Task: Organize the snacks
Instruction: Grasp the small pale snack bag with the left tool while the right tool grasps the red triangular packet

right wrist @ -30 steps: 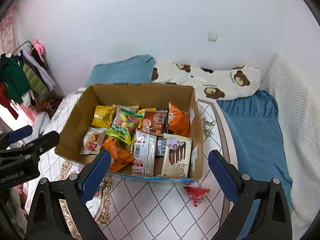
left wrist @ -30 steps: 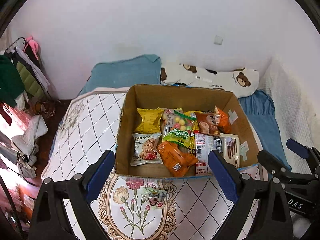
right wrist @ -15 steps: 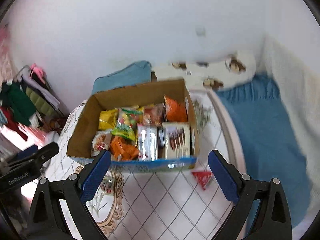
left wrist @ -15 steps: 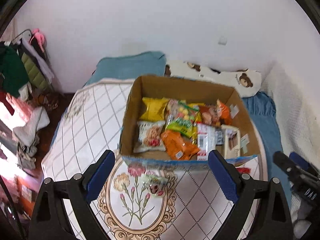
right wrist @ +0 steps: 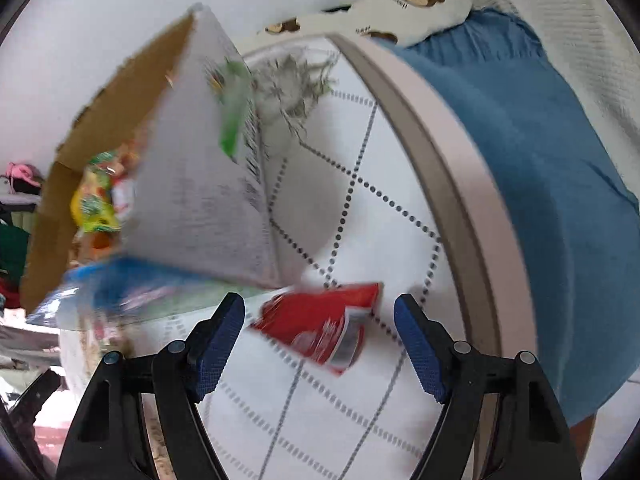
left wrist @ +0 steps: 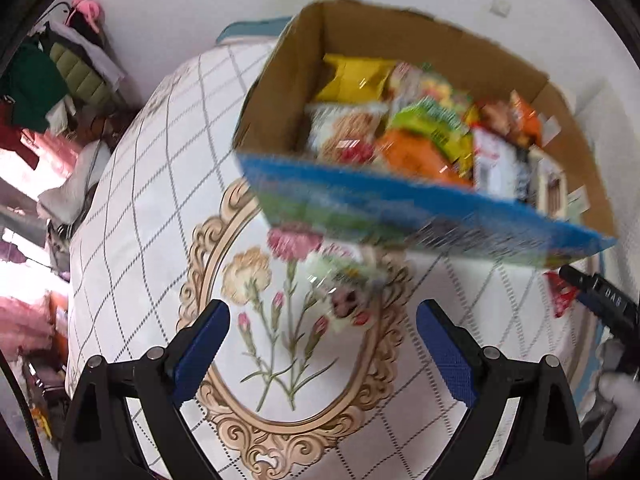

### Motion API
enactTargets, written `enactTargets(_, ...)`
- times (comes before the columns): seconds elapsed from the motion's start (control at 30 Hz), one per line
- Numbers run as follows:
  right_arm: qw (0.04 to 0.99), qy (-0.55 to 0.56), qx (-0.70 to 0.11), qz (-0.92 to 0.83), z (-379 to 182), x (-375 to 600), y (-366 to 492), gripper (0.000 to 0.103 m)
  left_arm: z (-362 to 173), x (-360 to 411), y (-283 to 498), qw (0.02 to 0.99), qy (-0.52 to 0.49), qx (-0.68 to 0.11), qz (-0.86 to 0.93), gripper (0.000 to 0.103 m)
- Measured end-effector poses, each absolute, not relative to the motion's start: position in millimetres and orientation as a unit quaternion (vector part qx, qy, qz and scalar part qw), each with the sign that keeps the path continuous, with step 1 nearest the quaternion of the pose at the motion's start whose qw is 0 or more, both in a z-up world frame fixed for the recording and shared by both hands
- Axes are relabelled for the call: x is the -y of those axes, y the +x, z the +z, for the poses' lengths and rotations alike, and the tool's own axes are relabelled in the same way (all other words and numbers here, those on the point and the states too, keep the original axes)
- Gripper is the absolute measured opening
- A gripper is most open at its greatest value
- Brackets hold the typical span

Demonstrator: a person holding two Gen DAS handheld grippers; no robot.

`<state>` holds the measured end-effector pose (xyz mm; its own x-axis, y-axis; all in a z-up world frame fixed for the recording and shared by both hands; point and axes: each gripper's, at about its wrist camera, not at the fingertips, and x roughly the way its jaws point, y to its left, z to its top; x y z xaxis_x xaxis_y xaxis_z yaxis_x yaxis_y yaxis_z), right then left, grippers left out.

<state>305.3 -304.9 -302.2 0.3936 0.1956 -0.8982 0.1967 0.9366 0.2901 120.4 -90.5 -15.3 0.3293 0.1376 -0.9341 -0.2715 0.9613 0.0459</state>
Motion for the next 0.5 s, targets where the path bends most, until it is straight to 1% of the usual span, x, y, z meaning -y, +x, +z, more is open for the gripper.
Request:
enactTargets(0.03, 0.818, 0.171, -0.55, 0.005, -306, 302, 306, 0.077, -21, 88, 119, 0.809, -0.057, -0.571, 0.13, 0.096)
enactTargets(0.1, 0.83, 0.132, -0.542, 0.011, -306, 289, 304, 0.067, -30, 84, 118, 0.802, -0.052, -0.58, 0.136, 0.096)
enactTargets(0.13, 0.833, 0.12, -0.54, 0.015, -305, 284, 302, 0.064, -35, 82, 117, 0.797, -0.051, -0.585, 0.14, 0.095)
enactTargets(0.3, 0.828, 0.094, -0.551, 0.048, -306, 254, 280, 0.062, -50, 77, 120, 0.784, -0.053, -0.602, 0.138, 0.095)
enactTargets(0.37, 0.823, 0.09, -0.557, 0.062, -308, 241, 267, 0.062, -56, 74, 125, 0.777, -0.074, -0.611, 0.132, 0.095)
enactTargets(0.5, 0.816, 0.087, -0.565, 0.083, -312, 220, 245, 0.062, -74, 52, 132, 0.744, -0.214, -0.621, 0.119, 0.095)
